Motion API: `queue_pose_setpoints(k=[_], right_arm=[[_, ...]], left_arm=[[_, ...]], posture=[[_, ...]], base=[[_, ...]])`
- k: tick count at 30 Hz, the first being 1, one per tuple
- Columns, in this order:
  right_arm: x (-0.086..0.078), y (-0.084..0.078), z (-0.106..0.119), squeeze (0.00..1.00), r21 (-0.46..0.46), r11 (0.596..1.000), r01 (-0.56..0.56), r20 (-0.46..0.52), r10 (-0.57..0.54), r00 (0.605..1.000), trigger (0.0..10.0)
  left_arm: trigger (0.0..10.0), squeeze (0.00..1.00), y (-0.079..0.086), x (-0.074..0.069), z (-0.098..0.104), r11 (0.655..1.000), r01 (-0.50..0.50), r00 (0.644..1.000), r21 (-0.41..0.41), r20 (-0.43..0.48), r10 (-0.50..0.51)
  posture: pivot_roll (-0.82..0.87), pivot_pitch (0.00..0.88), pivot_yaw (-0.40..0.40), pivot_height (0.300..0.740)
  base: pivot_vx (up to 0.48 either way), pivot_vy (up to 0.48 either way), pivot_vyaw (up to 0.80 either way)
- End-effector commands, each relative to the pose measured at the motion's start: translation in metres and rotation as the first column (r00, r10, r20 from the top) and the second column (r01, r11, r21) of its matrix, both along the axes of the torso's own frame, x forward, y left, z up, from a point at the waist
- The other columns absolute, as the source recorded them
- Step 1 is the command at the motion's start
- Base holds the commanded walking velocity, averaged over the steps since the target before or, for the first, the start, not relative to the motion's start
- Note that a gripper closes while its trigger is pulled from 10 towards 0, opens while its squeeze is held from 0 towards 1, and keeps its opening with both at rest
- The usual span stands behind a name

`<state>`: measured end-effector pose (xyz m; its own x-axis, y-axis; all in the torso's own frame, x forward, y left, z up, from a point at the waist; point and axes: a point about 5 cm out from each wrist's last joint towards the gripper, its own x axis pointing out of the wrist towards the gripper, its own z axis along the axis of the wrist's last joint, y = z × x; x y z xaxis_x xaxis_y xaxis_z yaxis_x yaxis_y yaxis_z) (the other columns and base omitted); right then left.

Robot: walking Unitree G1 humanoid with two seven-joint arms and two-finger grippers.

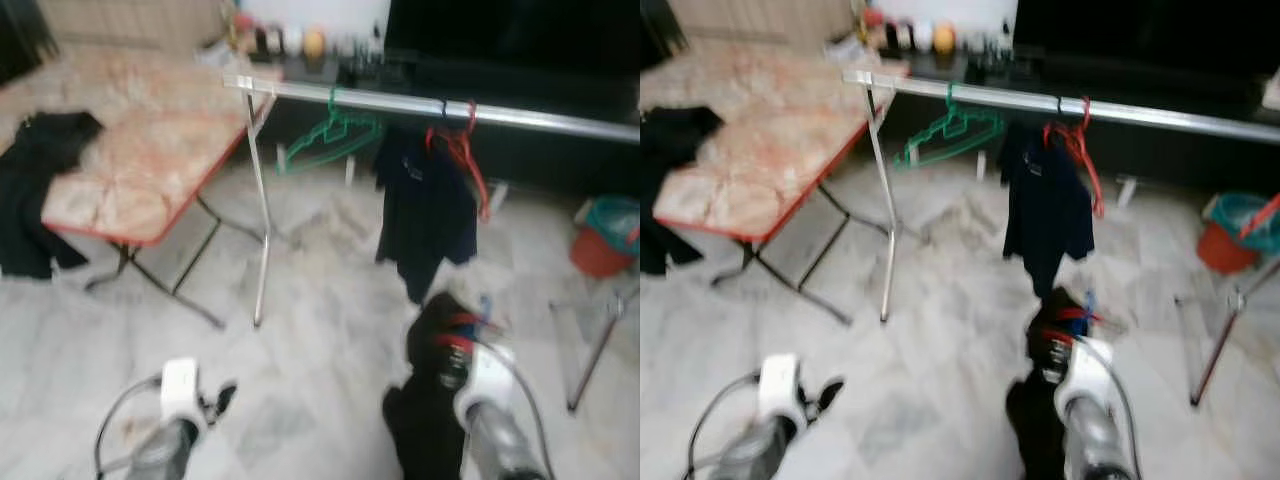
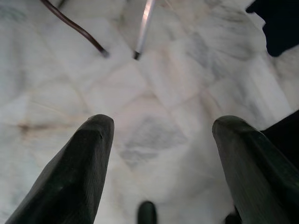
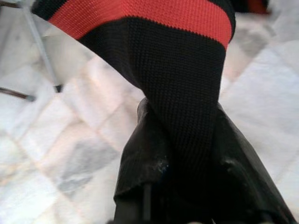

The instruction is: Hang hanger

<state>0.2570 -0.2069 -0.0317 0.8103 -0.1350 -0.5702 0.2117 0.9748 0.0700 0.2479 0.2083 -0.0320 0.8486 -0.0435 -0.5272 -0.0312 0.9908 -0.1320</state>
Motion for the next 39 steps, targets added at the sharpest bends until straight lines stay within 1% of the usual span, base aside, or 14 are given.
queue_pose_setpoints(k=[1,6,9,15,19,27,39], right_arm=[[0.002,-0.01,0.005,0.0,-0.02,1.0,0.022,0.029,-0.022,0.999,10.0],[0.004,-0.009,0.006,0.0,-0.017,1.0,0.018,0.034,-0.018,0.999,10.0],[0.007,-0.008,0.008,0.0,-0.016,1.0,0.009,0.047,-0.009,0.999,10.0],[0.008,-0.008,0.009,0.0,-0.011,1.0,0.015,0.054,-0.015,0.998,10.0],[0.008,-0.009,0.01,0.0,-0.003,1.0,0.023,0.066,-0.023,0.998,10.0],[0.007,-0.01,0.008,0.0,-0.022,1.0,0.017,0.041,-0.016,0.999,10.0],[0.01,-0.014,0.012,0.0,-0.032,0.999,0.041,0.063,-0.039,0.997,10.0]], left_arm=[[10.0,0.0,-0.006,0.001,-0.001,1.0,0.009,1.0,-0.021,0.001,-0.009],[10.0,0.0,-0.007,0.003,0.002,1.0,0.03,0.999,-0.009,0.023,-0.03],[10.0,0.0,-0.009,0.008,0.006,0.999,0.047,0.998,-0.016,0.047,-0.046],[10.0,0.0,-0.011,0.013,0.011,0.997,0.07,0.994,-0.016,0.08,-0.069],[10.0,0.0,-0.013,0.013,0.01,0.997,0.081,0.994,-0.007,0.073,-0.08],[10.0,0.0,-0.019,0.01,0.008,0.993,0.118,0.991,0.004,0.068,-0.118],[10.0,0.0,-0.02,0.011,0.009,0.993,0.122,0.99,-0.005,0.075,-0.121]], posture=[[0.04,0.036,0.013,0.74],[0.05,0.038,0.015,0.74],[0.05,0.04,0.016,0.74],[0.05,0.04,0.016,0.74],[0.05,0.04,0.016,0.74],[0.05,0.037,0.016,0.74],[0.05,0.034,0.019,0.74]], base=[[0.0,0.382,0.0],[0.0,0.076,0.0],[0.0,0.0,0.0],[0.0,0.0,0.0],[0.0,0.0,0.0],[0.0,0.0,0.0],[0.0,0.0,0.0]])
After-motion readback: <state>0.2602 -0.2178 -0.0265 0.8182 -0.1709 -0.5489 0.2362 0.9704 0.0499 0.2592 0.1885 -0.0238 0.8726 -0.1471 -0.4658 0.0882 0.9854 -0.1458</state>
